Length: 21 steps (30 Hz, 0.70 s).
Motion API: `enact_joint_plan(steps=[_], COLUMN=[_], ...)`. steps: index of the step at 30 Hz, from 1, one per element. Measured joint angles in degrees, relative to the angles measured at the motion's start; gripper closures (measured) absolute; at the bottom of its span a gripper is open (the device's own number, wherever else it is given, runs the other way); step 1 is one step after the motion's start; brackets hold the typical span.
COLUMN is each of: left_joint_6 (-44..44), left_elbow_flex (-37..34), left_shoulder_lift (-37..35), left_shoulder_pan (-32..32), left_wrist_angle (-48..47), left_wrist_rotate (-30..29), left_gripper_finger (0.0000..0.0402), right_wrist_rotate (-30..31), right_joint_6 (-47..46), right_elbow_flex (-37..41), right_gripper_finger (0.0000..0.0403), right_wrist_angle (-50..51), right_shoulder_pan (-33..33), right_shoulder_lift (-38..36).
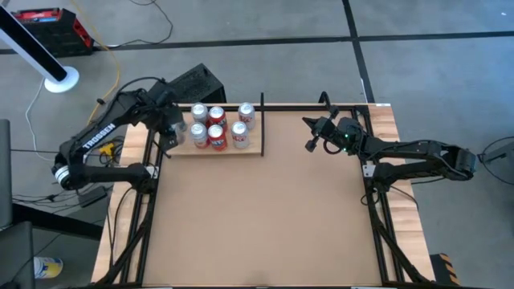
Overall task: Place canned beverage on shelf
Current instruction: Put the blue soda can on the shelf aligned with the other blue soda can
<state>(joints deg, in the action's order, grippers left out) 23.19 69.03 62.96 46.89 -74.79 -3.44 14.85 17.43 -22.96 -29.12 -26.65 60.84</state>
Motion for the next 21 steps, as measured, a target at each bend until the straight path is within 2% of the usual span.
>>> enact_joint_plan(steps=[7, 14, 21], left_joint_6=[3.2, 4.7, 6.2], left_elbow_flex=[-5.4, -6.8, -8.3], left_shoulder_lift=[0.0, 0.0, -0.2], left_shoulder_pan=[2.1, 4.7, 6.2], left_wrist_angle=[2.6, 4.2, 4.5], left_wrist_rotate=[0.1, 3.1, 3.5], left_gripper_finger=[0.0179, 0.0179, 0.0179], right_wrist_rotate=[0.0, 0.0, 0.0], right_joint_6=[0.0, 0.0, 0.0], right_elbow_flex=[0.0, 0.0, 0.0], right_gripper_finger=[0.0382, 0.0382, 0.0382], right_wrist_angle=[0.0, 0.0, 0.0], right_shoulder_pan=[0.0, 0.0, 0.0], right_shoulder_lift=[0.0, 0.0, 0.0])
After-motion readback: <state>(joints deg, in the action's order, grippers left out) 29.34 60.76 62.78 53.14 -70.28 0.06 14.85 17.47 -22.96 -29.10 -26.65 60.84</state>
